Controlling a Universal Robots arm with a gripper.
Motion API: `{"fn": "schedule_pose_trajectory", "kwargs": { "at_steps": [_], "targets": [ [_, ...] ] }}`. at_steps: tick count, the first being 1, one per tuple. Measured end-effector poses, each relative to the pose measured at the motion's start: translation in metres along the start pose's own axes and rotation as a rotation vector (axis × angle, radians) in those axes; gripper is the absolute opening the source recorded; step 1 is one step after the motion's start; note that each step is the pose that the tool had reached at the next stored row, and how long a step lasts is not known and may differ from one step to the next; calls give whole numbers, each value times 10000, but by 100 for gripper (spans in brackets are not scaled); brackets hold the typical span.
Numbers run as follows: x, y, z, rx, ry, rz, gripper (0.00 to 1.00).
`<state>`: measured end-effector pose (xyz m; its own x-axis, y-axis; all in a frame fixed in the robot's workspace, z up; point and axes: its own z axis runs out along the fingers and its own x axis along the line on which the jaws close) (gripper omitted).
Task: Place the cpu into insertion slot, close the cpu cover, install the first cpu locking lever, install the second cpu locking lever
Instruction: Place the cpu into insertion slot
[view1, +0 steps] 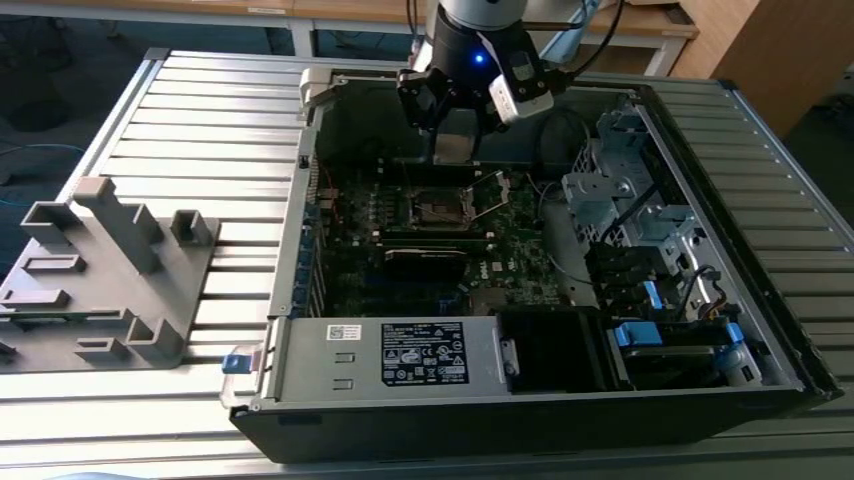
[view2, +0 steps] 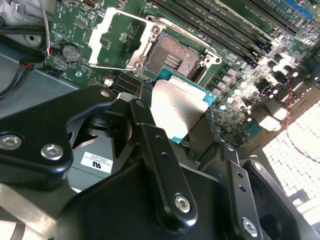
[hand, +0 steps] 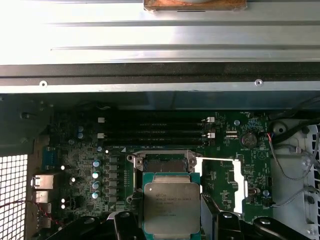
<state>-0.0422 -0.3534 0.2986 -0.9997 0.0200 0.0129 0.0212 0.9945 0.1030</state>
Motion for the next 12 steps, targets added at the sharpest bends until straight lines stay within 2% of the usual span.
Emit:
{"fn": "schedule_pose_trajectory", "kwargs": {
  "at_steps": [12],
  "targets": [
    [0,-4,36,-6,-2,0,54]
  ]
}}
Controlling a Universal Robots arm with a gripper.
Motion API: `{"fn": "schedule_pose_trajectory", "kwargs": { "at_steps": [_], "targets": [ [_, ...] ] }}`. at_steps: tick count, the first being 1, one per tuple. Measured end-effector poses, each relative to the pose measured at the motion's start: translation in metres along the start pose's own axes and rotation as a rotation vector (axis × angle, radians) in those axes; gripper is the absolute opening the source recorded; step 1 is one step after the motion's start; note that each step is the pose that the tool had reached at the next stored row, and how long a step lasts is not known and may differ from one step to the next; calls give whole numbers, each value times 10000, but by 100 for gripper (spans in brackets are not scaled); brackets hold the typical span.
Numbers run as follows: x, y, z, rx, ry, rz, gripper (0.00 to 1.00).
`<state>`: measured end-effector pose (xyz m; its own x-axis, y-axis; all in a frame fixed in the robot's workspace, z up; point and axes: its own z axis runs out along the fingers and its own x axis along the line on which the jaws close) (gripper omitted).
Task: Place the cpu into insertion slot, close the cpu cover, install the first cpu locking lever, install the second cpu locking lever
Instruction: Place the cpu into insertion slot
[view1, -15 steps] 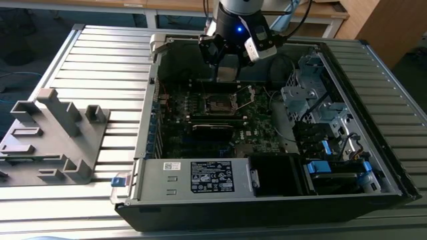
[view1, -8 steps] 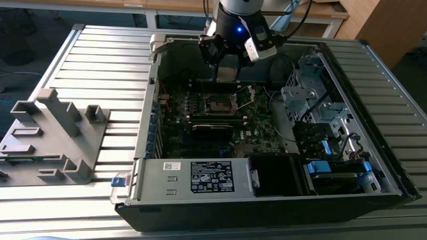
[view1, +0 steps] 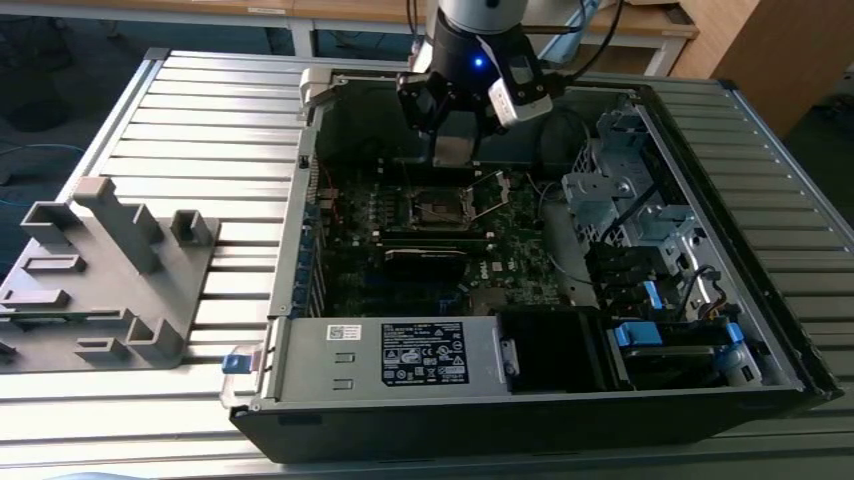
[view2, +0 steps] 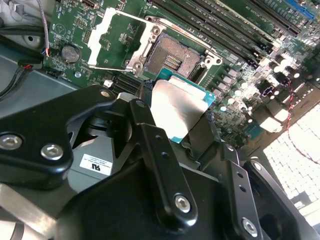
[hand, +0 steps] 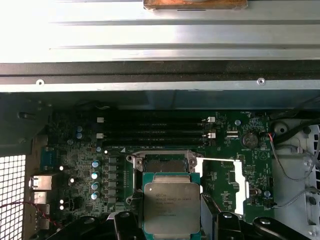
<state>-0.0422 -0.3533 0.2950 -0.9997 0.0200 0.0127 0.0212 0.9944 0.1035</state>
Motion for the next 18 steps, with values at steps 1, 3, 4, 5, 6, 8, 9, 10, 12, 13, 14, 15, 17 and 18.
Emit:
{"fn": "schedule_pose_trajectory", "kwargs": {
  "at_steps": [1,3,4,5,6,8,9,10,12,13,14,15,17,18],
  "targets": [
    [0,-1,8,3,1,0,54],
    [0,-2,14,5,2,0,54],
    [0,-2,13,6,3,0,54],
    [0,-2,14,6,3,0,54],
    [0,-2,15,4,2,0,54],
    [0,-2,15,5,2,0,54],
    [0,-2,16,4,2,0,54],
    [0,-2,19,2,1,0,54],
    [0,-3,22,4,2,0,54],
    [0,-3,22,5,2,0,54],
    [0,-3,21,6,3,0,54],
    [0,-3,22,6,3,0,54],
    [0,-3,23,5,3,0,54],
    [-1,-3,29,-1,0,0,54]
  ]
}}
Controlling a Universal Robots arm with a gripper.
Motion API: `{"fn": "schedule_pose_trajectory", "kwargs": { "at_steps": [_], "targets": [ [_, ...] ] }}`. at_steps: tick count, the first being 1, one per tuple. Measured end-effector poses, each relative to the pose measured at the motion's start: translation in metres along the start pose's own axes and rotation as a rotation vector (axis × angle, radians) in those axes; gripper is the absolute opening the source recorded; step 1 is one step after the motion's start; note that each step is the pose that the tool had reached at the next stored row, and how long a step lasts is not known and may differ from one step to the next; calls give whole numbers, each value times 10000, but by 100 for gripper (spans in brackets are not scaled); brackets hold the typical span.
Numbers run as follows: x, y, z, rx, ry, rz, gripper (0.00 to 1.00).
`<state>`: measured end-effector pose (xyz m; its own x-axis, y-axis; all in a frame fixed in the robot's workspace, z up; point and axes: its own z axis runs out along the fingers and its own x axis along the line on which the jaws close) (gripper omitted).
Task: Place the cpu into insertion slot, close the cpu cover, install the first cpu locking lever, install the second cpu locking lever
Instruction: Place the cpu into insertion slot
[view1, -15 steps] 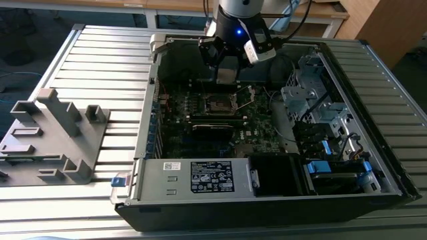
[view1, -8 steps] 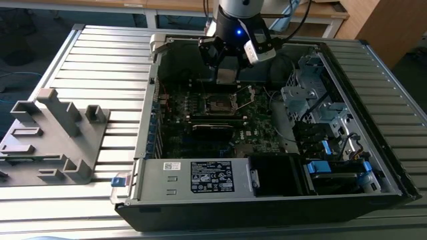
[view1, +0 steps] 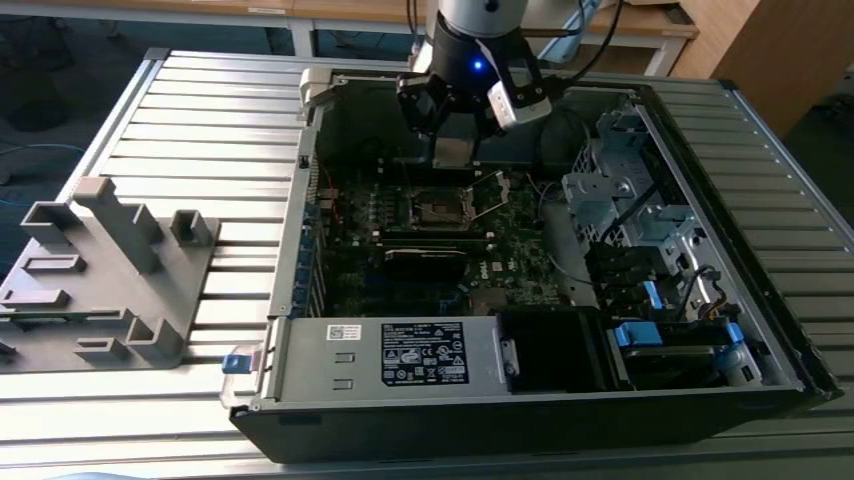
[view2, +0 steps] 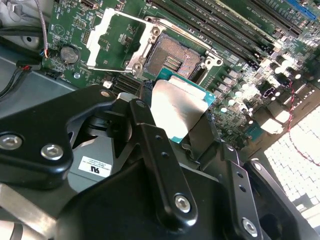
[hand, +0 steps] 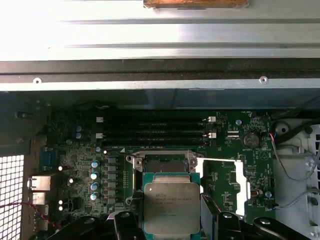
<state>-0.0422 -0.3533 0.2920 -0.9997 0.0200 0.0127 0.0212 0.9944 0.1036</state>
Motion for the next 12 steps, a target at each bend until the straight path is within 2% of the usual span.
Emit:
{"fn": "schedule_pose_trajectory", "kwargs": {
  "at_steps": [12],
  "targets": [
    [0,-4,34,0,1,0,54]
  ]
}}
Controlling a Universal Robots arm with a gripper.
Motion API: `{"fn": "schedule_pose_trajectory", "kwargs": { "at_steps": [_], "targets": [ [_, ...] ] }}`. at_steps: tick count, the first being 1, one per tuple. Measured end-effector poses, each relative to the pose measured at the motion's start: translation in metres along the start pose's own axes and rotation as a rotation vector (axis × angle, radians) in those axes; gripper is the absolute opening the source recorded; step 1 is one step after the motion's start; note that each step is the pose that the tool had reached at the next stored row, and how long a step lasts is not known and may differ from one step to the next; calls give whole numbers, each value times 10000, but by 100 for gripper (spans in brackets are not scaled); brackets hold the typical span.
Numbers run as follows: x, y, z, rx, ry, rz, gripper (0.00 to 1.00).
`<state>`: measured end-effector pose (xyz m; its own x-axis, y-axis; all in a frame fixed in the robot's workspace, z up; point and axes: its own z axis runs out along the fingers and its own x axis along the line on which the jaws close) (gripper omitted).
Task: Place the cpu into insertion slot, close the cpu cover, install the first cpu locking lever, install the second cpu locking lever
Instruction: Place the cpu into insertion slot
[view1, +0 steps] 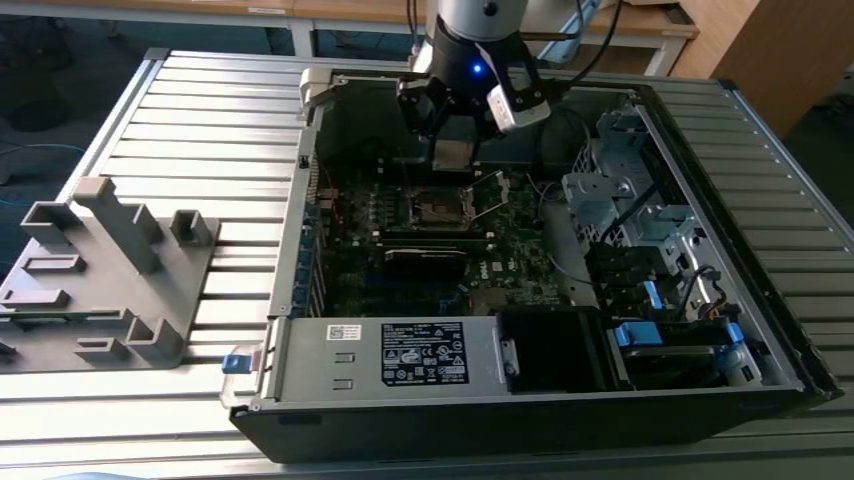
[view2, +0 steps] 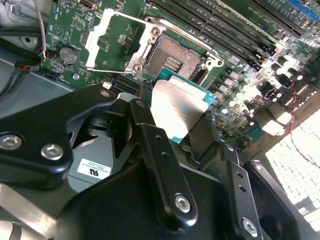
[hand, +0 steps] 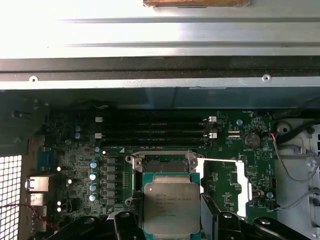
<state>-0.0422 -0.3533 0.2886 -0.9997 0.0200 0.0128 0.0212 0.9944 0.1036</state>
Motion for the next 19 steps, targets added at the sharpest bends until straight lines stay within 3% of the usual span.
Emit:
{"fn": "schedule_pose_trajectory", "kwargs": {
  "at_steps": [13,19],
  "targets": [
    [0,-1,15,0,0,0,54],
    [-1,-7,69,1,-1,0,54]
  ]
}}
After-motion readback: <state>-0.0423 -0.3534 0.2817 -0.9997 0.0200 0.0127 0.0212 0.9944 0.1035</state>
